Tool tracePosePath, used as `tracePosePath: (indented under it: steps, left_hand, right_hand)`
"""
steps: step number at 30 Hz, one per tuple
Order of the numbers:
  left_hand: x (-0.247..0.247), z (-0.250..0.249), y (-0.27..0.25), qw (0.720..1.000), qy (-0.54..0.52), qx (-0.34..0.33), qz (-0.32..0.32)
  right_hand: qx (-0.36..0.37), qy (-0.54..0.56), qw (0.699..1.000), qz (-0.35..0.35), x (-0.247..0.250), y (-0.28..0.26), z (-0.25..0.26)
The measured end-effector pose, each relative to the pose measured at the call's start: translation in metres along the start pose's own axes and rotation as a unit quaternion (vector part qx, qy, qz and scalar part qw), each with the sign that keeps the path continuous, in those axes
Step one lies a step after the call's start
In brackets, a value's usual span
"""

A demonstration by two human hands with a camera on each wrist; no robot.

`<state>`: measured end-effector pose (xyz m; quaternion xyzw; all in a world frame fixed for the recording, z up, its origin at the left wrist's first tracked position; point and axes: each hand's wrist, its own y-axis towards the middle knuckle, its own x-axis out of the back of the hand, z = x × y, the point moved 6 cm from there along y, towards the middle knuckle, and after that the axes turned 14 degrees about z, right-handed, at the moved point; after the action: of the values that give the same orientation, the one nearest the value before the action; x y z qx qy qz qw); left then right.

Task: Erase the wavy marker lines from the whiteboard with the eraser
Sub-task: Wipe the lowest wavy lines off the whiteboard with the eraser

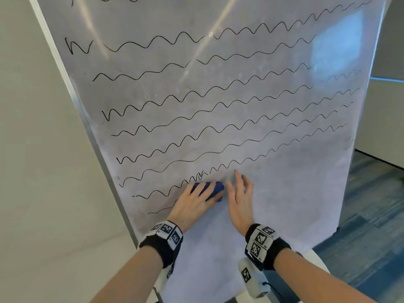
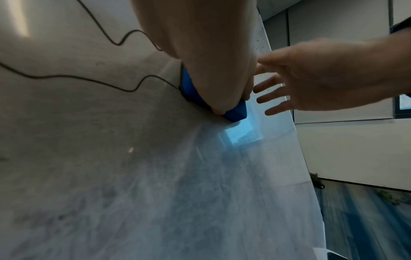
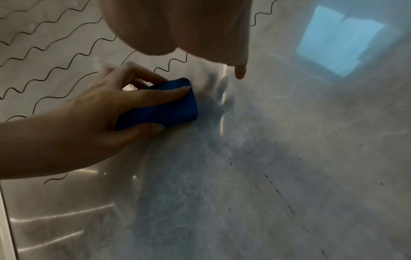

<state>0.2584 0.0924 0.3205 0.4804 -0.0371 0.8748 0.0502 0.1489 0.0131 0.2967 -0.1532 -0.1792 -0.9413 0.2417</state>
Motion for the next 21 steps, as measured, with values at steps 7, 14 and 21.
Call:
tracePosePath:
  steps: [7, 14, 21]
  left_hand:
    - [-0.015, 0.01, -0.036, 0.999, 0.021, -0.019, -0.026]
    - [-0.026, 0.023, -0.078, 0.999, 0.024, -0.001, -0.047]
    - [0.001, 0.01, -0.022, 0.999, 0.026, -0.029, -0.032]
  right_hand:
    - [-0.023, 0.006, 1.0, 0.013, -0.006, -0.006, 0.004]
    - [-0.034, 0.011, 0.998, 0.049, -0.013, -0.008, 0.009]
    - [-0.03, 0.008, 0.999, 0.034, -0.006, -0.01, 0.008]
